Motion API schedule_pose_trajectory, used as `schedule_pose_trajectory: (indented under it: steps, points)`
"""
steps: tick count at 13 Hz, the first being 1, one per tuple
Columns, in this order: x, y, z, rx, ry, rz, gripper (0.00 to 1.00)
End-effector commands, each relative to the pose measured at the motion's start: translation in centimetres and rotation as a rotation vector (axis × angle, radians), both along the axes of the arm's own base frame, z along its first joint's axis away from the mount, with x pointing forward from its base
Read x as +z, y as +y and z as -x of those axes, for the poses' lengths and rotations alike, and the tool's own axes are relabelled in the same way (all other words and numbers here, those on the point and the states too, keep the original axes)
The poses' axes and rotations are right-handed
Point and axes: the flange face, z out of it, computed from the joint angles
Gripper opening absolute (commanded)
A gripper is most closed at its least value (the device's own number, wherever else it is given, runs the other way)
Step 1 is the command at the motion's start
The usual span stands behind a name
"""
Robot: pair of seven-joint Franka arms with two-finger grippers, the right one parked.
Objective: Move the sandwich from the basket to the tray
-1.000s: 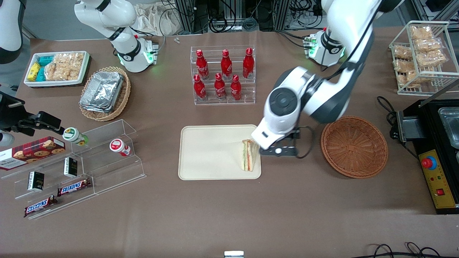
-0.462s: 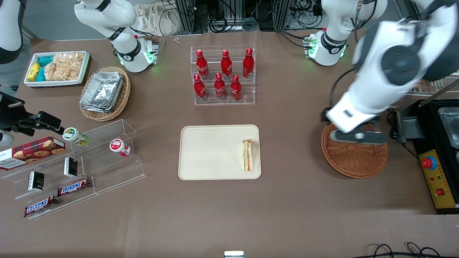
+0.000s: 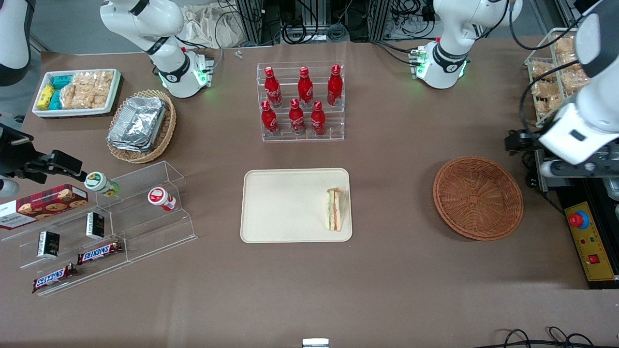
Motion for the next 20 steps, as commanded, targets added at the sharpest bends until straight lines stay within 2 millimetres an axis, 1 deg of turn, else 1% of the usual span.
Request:
schedule_pose_trajectory:
  steps: [1,6,13,14,15,16,17,18,20]
  points:
    - [0.1,0.3,0.4,0.026,0.018,0.01,1.0]
    - [0.3,0.3,0.3,0.027,0.013,0.012,1.0]
    - [0.5,0.8,0.4,0.038,0.01,0.015,1.0]
    - [0.2,4.1,0.2,0.098,0.014,0.027,1.0]
    - [0.5,2.1,0.3,0.062,0.01,0.047,1.0]
    - [0.6,2.6,0.3,0.069,0.008,0.05,1.0]
    - [0.6,3.8,0.3,0.091,0.009,0.059,1.0]
    - [0.7,3.8,0.3,0.082,0.007,0.064,1.0]
    - [1.0,4.6,0.4,0.082,-0.001,0.074,1.0]
